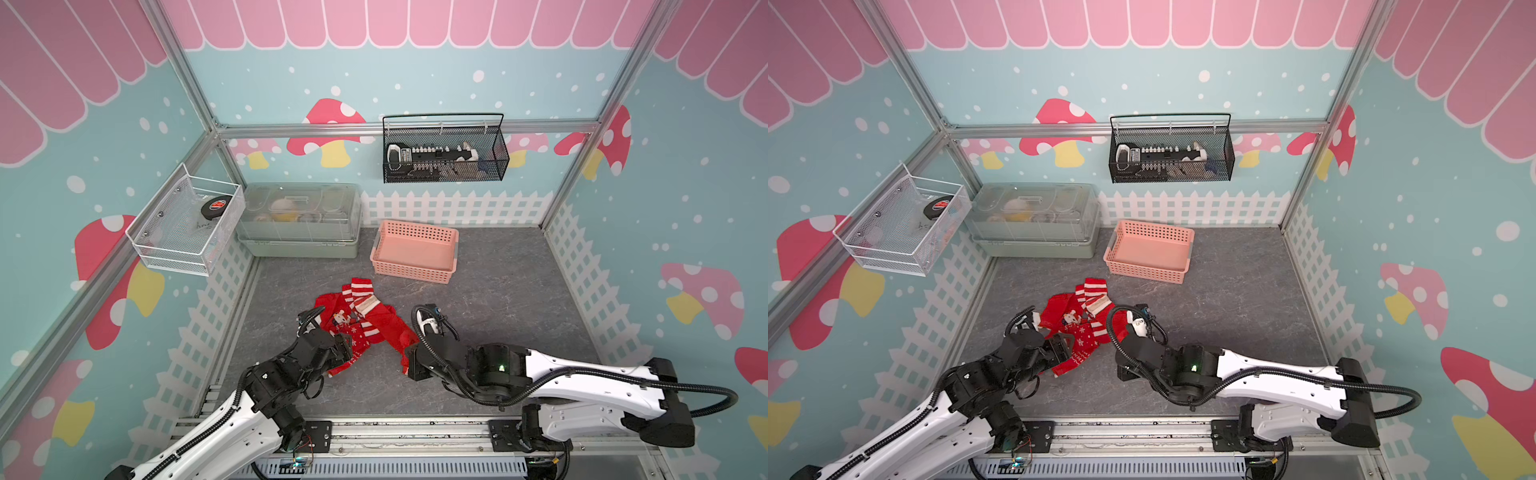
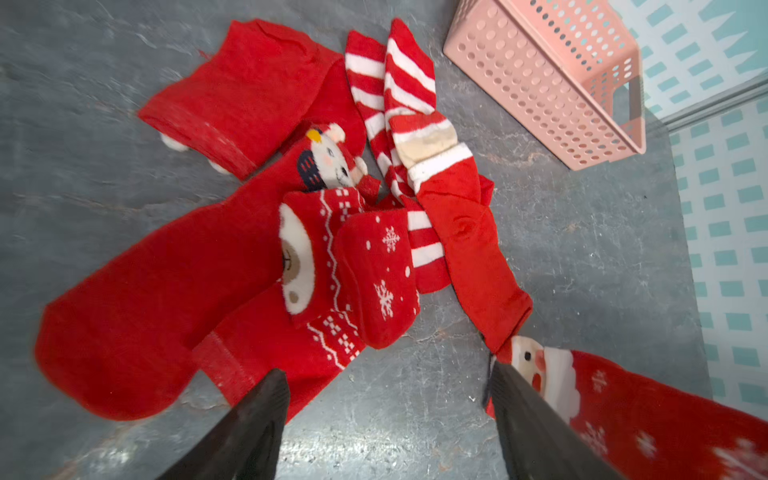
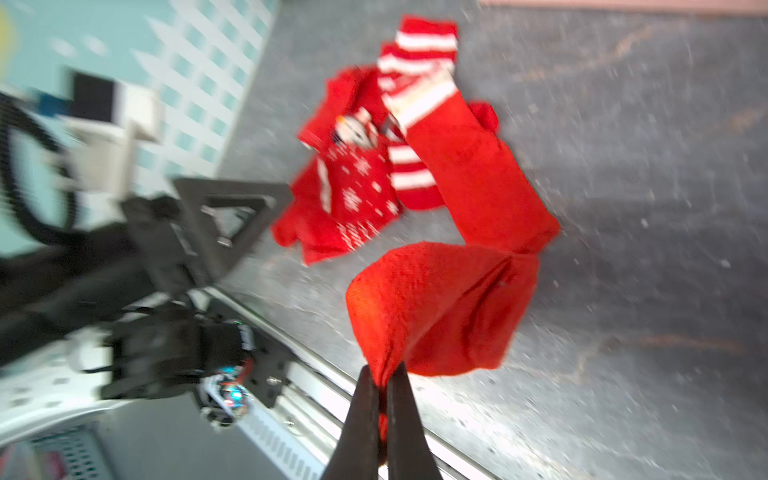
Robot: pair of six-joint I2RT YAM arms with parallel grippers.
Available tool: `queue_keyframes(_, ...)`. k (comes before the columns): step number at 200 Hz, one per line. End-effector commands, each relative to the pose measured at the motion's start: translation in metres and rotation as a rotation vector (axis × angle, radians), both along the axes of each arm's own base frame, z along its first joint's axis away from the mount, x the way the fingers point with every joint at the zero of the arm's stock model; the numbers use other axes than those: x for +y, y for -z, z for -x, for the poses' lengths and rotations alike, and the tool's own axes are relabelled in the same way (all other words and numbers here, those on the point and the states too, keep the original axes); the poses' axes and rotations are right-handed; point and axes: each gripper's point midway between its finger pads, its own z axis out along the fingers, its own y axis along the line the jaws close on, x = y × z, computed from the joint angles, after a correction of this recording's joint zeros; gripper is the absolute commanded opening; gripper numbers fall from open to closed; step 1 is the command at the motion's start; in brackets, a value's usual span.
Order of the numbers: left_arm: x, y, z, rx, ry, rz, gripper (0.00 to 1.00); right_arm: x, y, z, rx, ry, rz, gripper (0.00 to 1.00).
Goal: Place the socks together as a pair
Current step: Pick up the sock at the center of the board, then flatten out the sock at the center of the board.
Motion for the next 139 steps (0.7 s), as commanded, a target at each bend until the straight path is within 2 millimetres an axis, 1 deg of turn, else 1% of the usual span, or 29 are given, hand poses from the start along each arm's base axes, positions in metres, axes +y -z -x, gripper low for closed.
queue_keyframes(1, 0.014, -0.025, -0.002, -0.07, -0.03, -0.045, 0.77, -0.024, -0.019, -0.006, -0.072, 0.05, -0.043, 0.0)
queue_keyframes(9, 0.014, -0.03, -0.004, -0.081, -0.031, -0.044, 0.77, -0.038, -0.009, -0.007, -0.049, 0.099, -0.058, 0.0)
queue_keyframes(20, 0.012, -0.033, -0.004, -0.081, -0.029, -0.038, 0.77, -0.057, 0.012, -0.006, 0.007, 0.171, -0.09, 0.0)
queue_keyframes(35, 0.005, -0.033, -0.006, -0.067, -0.012, -0.024, 0.76, -0.083, 0.054, -0.004, 0.085, 0.246, -0.091, 0.0)
queue_keyframes(50, -0.005, -0.027, -0.007, -0.043, 0.014, -0.007, 0.76, -0.111, 0.097, 0.0, 0.139, 0.312, -0.083, 0.01)
queue_keyframes(54, -0.006, -0.025, -0.009, -0.039, 0.014, -0.005, 0.76, -0.118, 0.109, 0.001, 0.15, 0.328, -0.076, 0.04)
queue_keyframes(59, -0.014, -0.021, -0.007, -0.018, 0.04, 0.015, 0.76, -0.128, 0.123, 0.003, 0.162, 0.348, -0.069, 0.09)
queue_keyframes(63, -0.017, -0.018, -0.007, -0.008, 0.048, 0.02, 0.76, -0.135, 0.133, 0.004, 0.17, 0.364, -0.068, 0.14)
queue_keyframes(71, -0.022, -0.012, -0.008, 0.009, 0.062, 0.03, 0.75, -0.15, 0.151, 0.006, 0.183, 0.395, -0.056, 0.2)
queue_keyframes(73, -0.024, -0.011, -0.008, 0.015, 0.067, 0.033, 0.75, -0.157, 0.157, 0.007, 0.186, 0.408, -0.053, 0.23)
queue_keyframes(74, -0.024, -0.01, -0.008, 0.017, 0.068, 0.034, 0.75, -0.157, 0.157, 0.007, 0.186, 0.408, -0.053, 0.23)
queue_keyframes(75, -0.025, -0.009, -0.008, 0.02, 0.069, 0.035, 0.75, -0.16, 0.16, 0.007, 0.188, 0.416, -0.05, 0.26)
queue_keyframes(76, -0.026, -0.009, -0.008, 0.022, 0.071, 0.036, 0.75, -0.16, 0.16, 0.007, 0.188, 0.416, -0.05, 0.26)
queue_keyframes(78, -0.027, -0.008, -0.008, 0.025, 0.072, 0.038, 0.75, -0.167, 0.166, 0.008, 0.19, 0.429, -0.044, 0.31)
queue_keyframes(79, -0.027, -0.007, -0.008, 0.027, 0.073, 0.038, 0.75, -0.167, 0.166, 0.008, 0.19, 0.429, -0.044, 0.31)
queue_keyframes(80, -0.028, -0.007, -0.009, 0.028, 0.073, 0.039, 0.75, -0.17, 0.168, 0.008, 0.189, 0.436, -0.046, 0.35)
queue_keyframes(82, -0.029, -0.005, -0.008, 0.034, 0.075, 0.04, 0.75, -0.174, 0.171, 0.008, 0.191, 0.445, -0.04, 0.38)
queue_keyframes(91, -0.033, -0.001, -0.009, 0.053, 0.079, 0.054, 0.75, -0.19, 0.178, 0.01, 0.197, 0.487, -0.045, 0.55)
queue_keyframes(100, -0.039, 0.004, -0.008, 0.068, 0.099, 0.063, 0.75, -0.199, 0.177, 0.009, 0.184, 0.503, -0.059, 0.65)
queue_keyframes(109, -0.047, 0.006, -0.008, 0.076, 0.132, 0.073, 0.75, -0.204, 0.173, 0.009, 0.176, 0.511, -0.079, 0.69)
queue_keyframes(117, -0.053, 0.008, -0.007, 0.084, 0.162, 0.079, 0.75, -0.206, 0.164, 0.008, 0.16, 0.508, -0.101, 0.71)
queue_keyframes(139, -0.071, 0.01, -0.005, 0.101, 0.233, 0.091, 0.74, -0.208, 0.148, 0.005, 0.121, 0.497, -0.073, 0.73)
